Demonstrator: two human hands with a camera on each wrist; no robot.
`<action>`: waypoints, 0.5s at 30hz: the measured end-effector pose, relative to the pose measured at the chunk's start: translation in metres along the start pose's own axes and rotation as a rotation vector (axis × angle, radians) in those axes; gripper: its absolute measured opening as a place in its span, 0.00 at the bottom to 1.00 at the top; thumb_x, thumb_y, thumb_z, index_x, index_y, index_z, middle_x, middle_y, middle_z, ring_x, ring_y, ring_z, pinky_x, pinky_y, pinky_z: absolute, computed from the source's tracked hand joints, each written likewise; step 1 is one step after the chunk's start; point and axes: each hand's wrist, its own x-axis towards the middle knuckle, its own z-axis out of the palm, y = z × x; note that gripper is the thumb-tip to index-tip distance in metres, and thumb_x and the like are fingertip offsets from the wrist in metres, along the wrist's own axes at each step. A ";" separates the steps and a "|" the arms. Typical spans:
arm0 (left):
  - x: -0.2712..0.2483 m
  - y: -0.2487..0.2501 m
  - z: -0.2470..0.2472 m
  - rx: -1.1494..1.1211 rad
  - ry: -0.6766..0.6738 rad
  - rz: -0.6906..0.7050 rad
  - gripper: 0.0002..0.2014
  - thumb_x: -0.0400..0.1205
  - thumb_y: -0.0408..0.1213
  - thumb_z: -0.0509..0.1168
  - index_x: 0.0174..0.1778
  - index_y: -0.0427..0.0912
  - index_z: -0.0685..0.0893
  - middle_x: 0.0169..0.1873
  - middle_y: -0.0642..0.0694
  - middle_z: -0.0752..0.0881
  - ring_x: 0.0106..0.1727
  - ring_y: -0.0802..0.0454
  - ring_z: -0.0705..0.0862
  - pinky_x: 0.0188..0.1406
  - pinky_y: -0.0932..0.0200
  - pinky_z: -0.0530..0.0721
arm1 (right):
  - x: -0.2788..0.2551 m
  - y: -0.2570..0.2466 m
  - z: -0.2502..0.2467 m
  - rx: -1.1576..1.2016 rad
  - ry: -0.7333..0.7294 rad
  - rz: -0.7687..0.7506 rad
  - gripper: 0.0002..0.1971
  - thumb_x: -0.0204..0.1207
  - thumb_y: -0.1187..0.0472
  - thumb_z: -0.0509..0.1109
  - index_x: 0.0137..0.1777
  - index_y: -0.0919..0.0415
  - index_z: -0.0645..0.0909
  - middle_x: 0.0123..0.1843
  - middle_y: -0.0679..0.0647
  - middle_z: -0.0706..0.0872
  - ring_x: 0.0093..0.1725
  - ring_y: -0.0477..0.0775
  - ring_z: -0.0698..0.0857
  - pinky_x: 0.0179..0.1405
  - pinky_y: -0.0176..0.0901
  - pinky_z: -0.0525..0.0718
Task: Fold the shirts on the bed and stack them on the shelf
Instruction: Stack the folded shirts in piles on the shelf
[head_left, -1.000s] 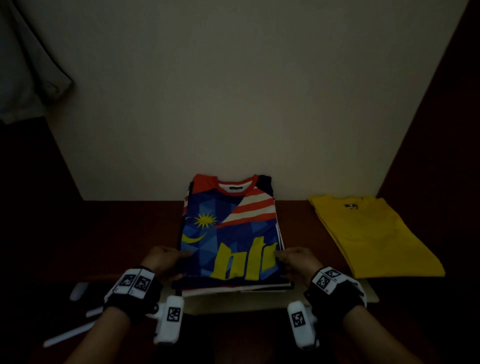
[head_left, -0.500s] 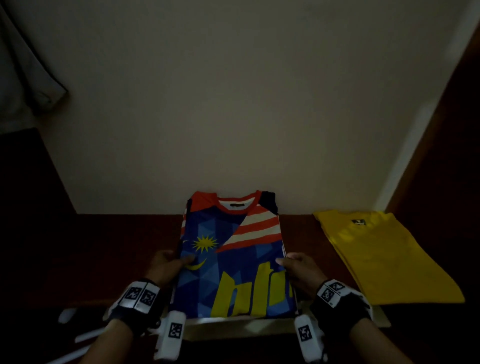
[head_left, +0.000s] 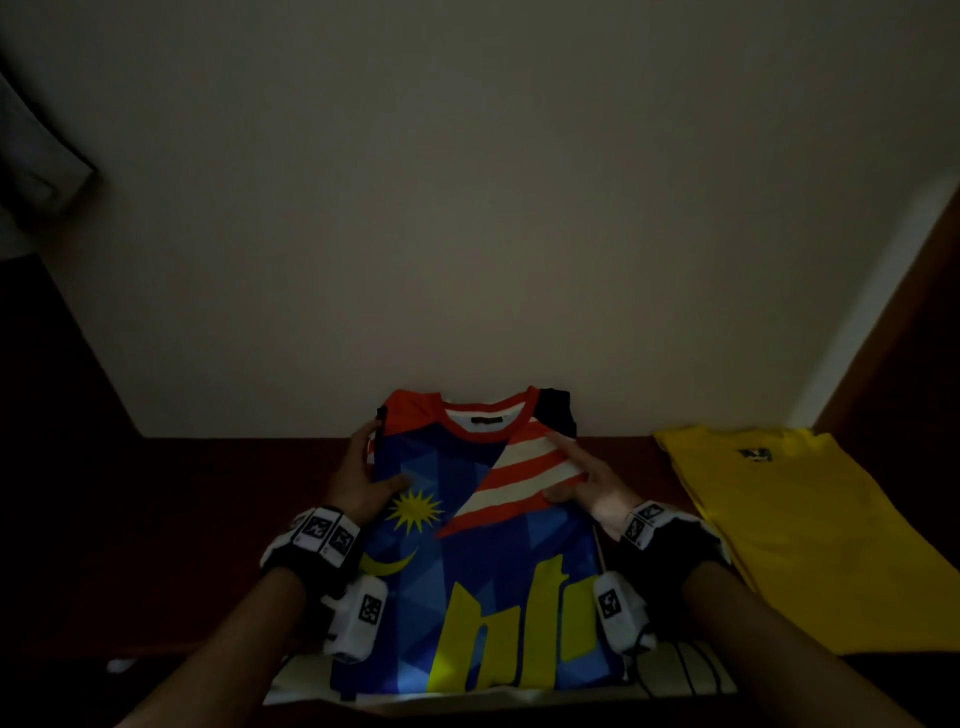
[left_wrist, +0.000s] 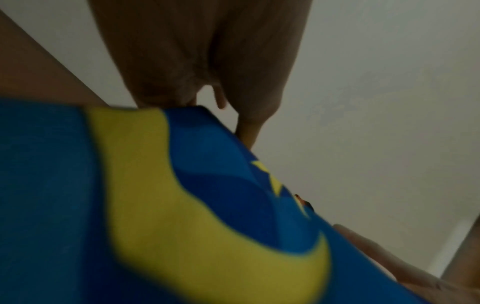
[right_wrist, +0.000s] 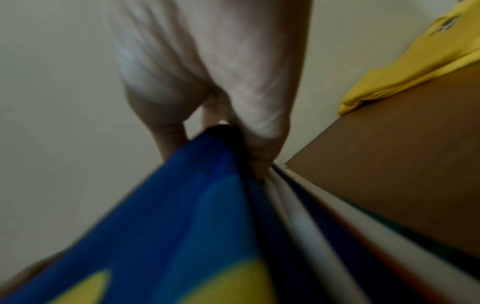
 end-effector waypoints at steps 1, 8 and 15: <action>0.005 -0.001 -0.001 0.034 -0.029 0.021 0.34 0.75 0.23 0.73 0.74 0.49 0.70 0.65 0.45 0.79 0.61 0.46 0.81 0.58 0.52 0.82 | 0.002 -0.001 0.000 0.004 -0.010 0.015 0.37 0.70 0.81 0.72 0.74 0.49 0.74 0.65 0.52 0.80 0.59 0.51 0.82 0.56 0.41 0.85; 0.019 -0.003 0.000 0.011 -0.085 -0.018 0.25 0.78 0.13 0.56 0.62 0.45 0.79 0.56 0.33 0.84 0.41 0.47 0.81 0.29 0.68 0.81 | 0.013 0.003 -0.004 0.074 -0.008 0.106 0.30 0.67 0.80 0.74 0.64 0.50 0.83 0.70 0.57 0.79 0.67 0.61 0.79 0.63 0.48 0.80; 0.005 0.015 0.000 -0.051 -0.138 0.060 0.31 0.77 0.09 0.45 0.71 0.33 0.77 0.65 0.38 0.79 0.48 0.64 0.85 0.42 0.77 0.80 | 0.008 0.000 -0.010 0.164 -0.056 0.073 0.35 0.70 0.80 0.71 0.76 0.54 0.74 0.65 0.52 0.81 0.59 0.53 0.82 0.55 0.43 0.83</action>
